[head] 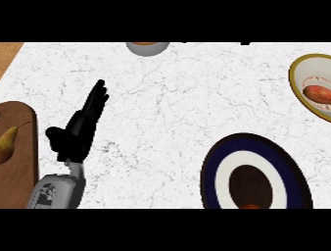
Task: Pick the sweet potato from the plate and place it in the bowl
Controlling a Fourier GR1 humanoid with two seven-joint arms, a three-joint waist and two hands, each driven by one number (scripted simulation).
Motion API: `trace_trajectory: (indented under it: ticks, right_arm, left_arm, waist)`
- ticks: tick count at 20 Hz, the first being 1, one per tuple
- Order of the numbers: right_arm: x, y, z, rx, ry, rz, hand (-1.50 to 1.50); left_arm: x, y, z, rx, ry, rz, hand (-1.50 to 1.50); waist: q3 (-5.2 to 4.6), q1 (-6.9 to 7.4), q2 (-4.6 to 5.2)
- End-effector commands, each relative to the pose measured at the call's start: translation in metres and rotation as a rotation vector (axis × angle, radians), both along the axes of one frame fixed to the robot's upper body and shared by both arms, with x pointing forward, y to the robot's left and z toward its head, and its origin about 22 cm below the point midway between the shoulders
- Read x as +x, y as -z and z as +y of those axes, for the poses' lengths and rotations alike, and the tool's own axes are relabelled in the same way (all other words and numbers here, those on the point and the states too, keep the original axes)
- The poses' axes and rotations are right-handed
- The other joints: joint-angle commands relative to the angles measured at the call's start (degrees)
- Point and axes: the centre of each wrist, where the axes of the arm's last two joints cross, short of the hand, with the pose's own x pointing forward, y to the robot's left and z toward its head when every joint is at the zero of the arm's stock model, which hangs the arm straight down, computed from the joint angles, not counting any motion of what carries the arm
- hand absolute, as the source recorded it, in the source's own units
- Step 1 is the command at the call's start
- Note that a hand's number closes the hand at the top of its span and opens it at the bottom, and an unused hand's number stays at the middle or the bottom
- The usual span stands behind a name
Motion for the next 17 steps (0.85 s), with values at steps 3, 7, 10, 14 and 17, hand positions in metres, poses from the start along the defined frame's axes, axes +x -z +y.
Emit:
trace_trajectory:
  ticks: [3,7,10,14,17]
  right_arm:
    - [-0.026,0.013,-0.022,0.173,-0.066,0.023,-1.5]
    - [-0.042,-0.008,-0.041,0.173,-0.113,0.036,-1.5]
    - [-0.051,0.006,-0.045,0.211,-0.144,0.054,-1.5]
    - [-0.062,0.0,-0.055,0.178,-0.166,0.069,-1.5]
    - [-0.058,0.006,-0.05,0.191,-0.178,0.065,-1.5]
  left_arm:
    - [-0.009,0.011,0.012,-0.001,-0.001,-0.007,0.0]
    - [-0.007,0.002,-0.005,-0.006,-0.004,-0.005,0.0]
    - [-0.006,-0.001,0.008,0.013,-0.012,0.012,0.0]
    - [-0.007,0.005,0.008,-0.008,-0.028,-0.001,0.0]
    - [-0.002,0.005,0.002,0.004,-0.022,0.003,0.0]
  waist:
    - [0.1,-0.09,0.16]
    - [0.2,-0.37,0.05]
    - [0.24,-0.8,-0.16]
    - [0.26,-1.07,-0.04]
    - [0.27,-1.14,-0.04]
